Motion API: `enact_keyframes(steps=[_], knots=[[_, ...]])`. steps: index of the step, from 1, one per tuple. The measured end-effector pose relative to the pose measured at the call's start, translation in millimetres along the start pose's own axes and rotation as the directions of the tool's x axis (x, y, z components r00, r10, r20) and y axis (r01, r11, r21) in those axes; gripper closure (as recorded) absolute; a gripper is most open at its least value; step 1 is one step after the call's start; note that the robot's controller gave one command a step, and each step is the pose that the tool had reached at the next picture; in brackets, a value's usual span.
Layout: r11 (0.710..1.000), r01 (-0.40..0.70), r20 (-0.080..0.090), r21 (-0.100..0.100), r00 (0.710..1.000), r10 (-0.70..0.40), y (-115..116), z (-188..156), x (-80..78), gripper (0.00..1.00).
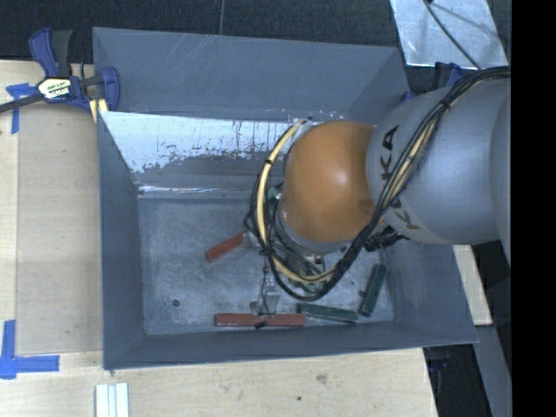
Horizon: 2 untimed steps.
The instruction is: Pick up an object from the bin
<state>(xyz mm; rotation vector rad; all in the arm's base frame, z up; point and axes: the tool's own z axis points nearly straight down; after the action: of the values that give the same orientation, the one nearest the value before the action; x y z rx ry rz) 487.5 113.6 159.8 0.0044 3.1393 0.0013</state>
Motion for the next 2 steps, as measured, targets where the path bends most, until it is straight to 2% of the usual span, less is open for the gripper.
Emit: enact_keyframes(steps=[1, 2], knots=[[0.989, 0.147, 0.0, 0.001, 0.989, -0.147, -4, 75, -45.7, 0.0], [0.983, 0.184, 0.006, 0.001, 0.983, -0.184, 13, 90, -74.5, 0.0]])
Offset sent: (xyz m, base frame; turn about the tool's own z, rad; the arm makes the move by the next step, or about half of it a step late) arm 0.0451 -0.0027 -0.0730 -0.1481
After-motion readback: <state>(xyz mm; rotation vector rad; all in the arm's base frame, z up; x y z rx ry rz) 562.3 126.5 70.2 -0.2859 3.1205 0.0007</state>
